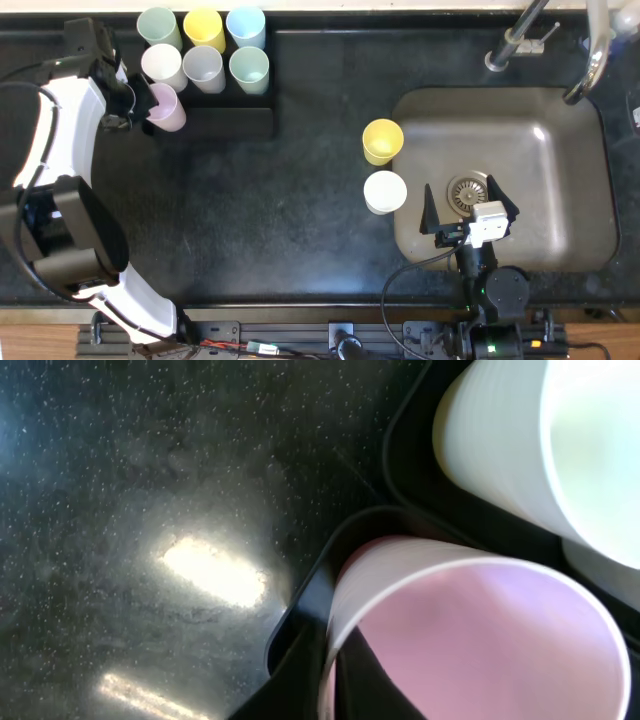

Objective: Store Cups

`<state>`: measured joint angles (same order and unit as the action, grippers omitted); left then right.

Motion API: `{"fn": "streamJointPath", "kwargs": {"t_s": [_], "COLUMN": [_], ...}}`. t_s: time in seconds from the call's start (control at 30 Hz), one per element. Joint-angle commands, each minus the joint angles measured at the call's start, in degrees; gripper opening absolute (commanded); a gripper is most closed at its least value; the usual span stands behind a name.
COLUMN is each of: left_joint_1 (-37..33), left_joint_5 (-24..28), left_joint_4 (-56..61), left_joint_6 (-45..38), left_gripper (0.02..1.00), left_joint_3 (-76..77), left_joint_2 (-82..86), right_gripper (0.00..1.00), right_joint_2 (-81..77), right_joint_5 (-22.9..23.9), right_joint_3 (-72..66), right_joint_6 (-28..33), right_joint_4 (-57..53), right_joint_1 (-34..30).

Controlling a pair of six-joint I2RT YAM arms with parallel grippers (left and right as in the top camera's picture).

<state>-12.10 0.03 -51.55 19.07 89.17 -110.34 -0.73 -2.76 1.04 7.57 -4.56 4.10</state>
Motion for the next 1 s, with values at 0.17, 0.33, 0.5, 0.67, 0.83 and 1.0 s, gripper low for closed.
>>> {"fn": "streamJointPath", "kwargs": {"t_s": [0.17,0.33,0.5,0.67,0.83,1.0], "left_joint_1": [-0.11,-0.11,0.31,3.65,13.33,29.35], "left_joint_5": [0.07,-1.84,-1.81,-2.58,-2.27,-2.27], "left_joint_4": [0.5,0.63,0.5,0.55,1.01,3.37], "left_joint_6": [-0.63,-0.63,0.46,1.46,5.11,9.88], "left_gripper": [0.325,0.465,0.573,0.7,0.759,0.864], "left_joint_3": [0.0,0.0,0.0,0.02,0.09,0.52], "left_joint_2": [-0.33,3.54,10.69,21.64,30.58,29.97], "right_gripper": [0.996,0.998,0.998,0.996,0.998,0.996], "right_joint_2": [0.48,0.48,0.48,0.48,0.48,0.48], "right_joint_5": [-0.2,-0.17,-0.2,-0.2,-0.2,-0.2], "right_joint_3": [-0.74,-0.74,-0.74,-0.74,-0.74,-0.74], "right_joint_6": [0.17,0.17,0.17,0.17,0.17,0.17], "right_joint_4": [0.28,0.28,0.28,0.28,0.28,0.28], "right_joint_1": [-0.33,-0.33,-0.33,-0.33,-0.33,-0.33]}}
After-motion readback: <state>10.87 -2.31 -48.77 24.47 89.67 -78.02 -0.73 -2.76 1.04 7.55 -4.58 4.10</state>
